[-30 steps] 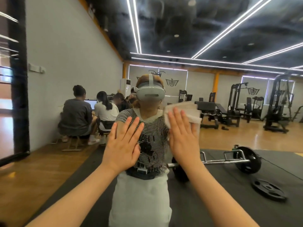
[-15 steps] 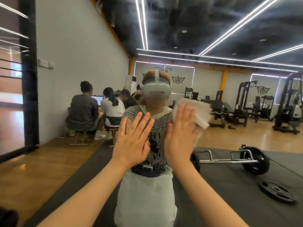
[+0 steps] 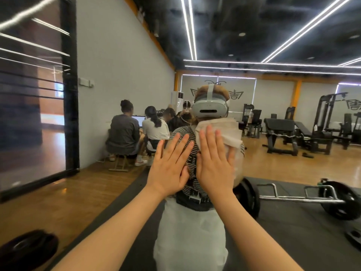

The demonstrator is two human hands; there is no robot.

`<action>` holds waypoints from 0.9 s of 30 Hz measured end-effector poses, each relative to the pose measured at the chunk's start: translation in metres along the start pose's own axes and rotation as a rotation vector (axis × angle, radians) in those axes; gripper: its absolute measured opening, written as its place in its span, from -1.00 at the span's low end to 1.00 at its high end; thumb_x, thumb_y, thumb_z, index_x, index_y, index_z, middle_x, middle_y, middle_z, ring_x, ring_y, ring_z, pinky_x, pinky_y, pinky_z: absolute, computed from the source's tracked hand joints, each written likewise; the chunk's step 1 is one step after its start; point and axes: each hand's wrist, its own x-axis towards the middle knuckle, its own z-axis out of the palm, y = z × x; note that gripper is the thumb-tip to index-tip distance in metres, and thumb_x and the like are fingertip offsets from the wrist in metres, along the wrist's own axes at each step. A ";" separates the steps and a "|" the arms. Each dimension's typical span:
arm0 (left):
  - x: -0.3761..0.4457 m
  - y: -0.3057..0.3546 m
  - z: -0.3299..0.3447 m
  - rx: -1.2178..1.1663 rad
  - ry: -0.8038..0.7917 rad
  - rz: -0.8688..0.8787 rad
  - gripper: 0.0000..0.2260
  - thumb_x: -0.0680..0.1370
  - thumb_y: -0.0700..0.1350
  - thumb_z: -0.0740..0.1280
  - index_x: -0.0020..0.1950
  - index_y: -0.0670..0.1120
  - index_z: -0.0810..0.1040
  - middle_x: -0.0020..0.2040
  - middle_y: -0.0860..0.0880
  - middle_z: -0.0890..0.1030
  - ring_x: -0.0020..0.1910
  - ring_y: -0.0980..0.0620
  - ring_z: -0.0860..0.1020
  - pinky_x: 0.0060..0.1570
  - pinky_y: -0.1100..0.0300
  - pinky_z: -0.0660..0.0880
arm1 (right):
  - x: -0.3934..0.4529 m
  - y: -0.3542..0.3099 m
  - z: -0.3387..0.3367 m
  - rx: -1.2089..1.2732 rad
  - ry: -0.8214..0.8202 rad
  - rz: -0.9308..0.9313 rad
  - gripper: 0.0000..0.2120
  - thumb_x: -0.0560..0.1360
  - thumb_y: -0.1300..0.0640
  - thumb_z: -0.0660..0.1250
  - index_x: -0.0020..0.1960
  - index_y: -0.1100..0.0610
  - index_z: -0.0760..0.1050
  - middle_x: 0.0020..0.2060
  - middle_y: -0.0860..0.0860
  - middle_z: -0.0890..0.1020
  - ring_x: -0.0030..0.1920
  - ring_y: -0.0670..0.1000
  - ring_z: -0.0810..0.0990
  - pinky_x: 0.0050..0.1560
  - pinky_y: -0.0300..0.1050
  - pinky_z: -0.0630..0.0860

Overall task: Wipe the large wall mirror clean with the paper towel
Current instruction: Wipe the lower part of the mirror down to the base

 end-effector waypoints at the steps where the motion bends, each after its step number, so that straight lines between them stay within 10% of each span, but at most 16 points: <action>1: 0.000 0.000 0.001 0.000 0.008 0.004 -0.37 0.52 -0.02 0.10 0.57 -0.07 -0.01 0.60 -0.02 -0.06 0.57 -0.01 -0.10 0.52 -0.06 -0.22 | 0.000 0.000 0.000 -0.008 0.004 -0.008 -0.41 0.59 0.07 0.04 0.58 0.10 -0.03 0.53 0.05 0.16 0.56 0.03 0.01 0.42 0.26 0.08; 6: -0.001 -0.001 0.002 0.005 -0.009 0.015 -0.31 0.52 -0.02 0.10 0.60 -0.03 -0.13 0.61 0.01 -0.14 0.58 0.00 -0.11 0.52 -0.07 -0.20 | -0.001 0.001 0.003 -0.020 0.035 -0.015 -0.43 0.58 0.06 0.03 0.57 0.11 0.03 0.53 0.07 0.17 0.56 0.01 -0.14 0.48 0.20 -0.16; 18: -0.007 -0.006 -0.042 0.063 -0.225 0.018 -0.39 0.49 -0.03 0.17 0.54 -0.05 0.15 0.54 -0.12 0.21 0.54 -0.06 0.08 0.50 -0.05 -0.05 | -0.002 0.003 0.004 0.051 0.010 -0.047 -0.39 0.59 0.08 -0.01 0.59 0.12 -0.11 0.55 0.08 0.06 0.56 0.07 -0.06 0.40 0.33 0.06; 27: -0.067 -0.082 -0.083 0.214 -0.365 -0.293 -0.36 0.51 0.16 0.11 0.54 -0.04 0.13 0.54 -0.17 0.20 0.52 -0.06 0.01 0.43 -0.19 0.05 | -0.003 0.004 0.004 0.048 0.019 -0.047 -0.41 0.58 0.07 -0.01 0.57 0.15 -0.02 0.53 0.10 0.11 0.55 0.09 0.01 0.46 0.21 -0.22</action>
